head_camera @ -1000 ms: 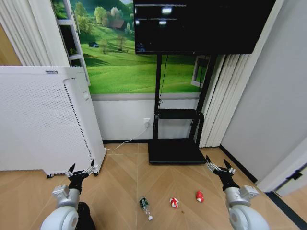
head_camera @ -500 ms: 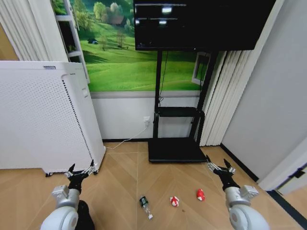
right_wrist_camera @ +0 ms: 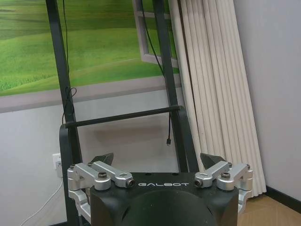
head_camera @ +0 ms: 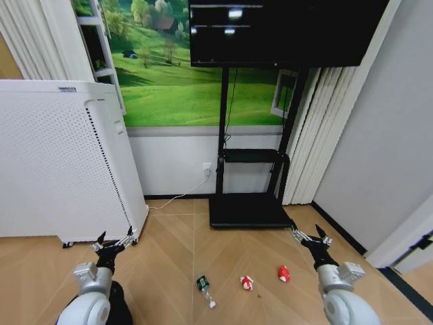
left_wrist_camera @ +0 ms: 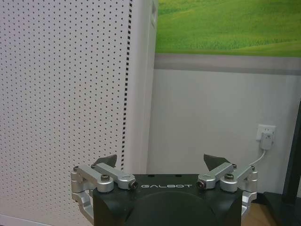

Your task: Pick up the trash bin and place the garbage on the floor into it.

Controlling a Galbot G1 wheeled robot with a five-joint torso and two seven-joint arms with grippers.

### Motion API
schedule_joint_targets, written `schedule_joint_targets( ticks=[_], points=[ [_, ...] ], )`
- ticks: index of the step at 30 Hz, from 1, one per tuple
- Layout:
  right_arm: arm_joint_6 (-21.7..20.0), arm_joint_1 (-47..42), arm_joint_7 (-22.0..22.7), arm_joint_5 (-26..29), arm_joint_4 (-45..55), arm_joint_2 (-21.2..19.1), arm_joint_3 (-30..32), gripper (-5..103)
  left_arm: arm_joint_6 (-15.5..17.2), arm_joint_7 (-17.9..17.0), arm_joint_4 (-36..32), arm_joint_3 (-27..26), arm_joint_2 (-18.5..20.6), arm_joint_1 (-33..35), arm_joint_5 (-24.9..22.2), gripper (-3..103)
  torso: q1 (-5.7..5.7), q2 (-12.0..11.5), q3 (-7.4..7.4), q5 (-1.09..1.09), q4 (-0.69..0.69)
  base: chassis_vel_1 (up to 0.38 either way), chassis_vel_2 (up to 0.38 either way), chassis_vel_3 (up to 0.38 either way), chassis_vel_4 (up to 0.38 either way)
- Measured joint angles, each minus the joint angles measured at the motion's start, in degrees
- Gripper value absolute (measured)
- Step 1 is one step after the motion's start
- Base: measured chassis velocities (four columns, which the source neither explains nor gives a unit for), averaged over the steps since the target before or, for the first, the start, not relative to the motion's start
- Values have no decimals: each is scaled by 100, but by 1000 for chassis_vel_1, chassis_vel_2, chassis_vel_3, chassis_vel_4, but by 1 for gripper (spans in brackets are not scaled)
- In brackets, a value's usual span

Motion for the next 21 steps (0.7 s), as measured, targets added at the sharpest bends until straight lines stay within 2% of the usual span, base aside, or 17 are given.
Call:
schedule_joint_targets(
  ticks=[10, 13, 14, 19, 21],
  points=[
    [4, 1, -5, 6, -26, -35, 2, 100, 45, -26, -68, -133, 152, 229, 225, 100, -5, -45, -41, 1, -1, 0, 0, 0, 0],
    [3, 34, 19, 47, -12, -31, 22, 100, 81, -106, -94, -245, 259, 487, 445, 100, -5, -41, -38, -1, -1, 0, 0, 0, 0],
    [3, 27, 26, 54, 4, -12, 27, 100, 128, -248, -123, -312, 303, 741, 482, 100, -4, -36, -35, 0, 0, 0, 0, 0, 0],
    [28, -24, 26, 55, 19, 22, 30, 100, 173, -371, -47, -540, 361, 1293, 491, 100, -1, -25, -27, 0, 2, 0, 0, 0, 0],
    [48, -19, 26, 59, 19, 17, 30, 100, 188, -382, 110, -725, 431, 1543, 359, 100, 1, -17, -22, -1, 0, 0, 0, 0, 0]
  ],
)
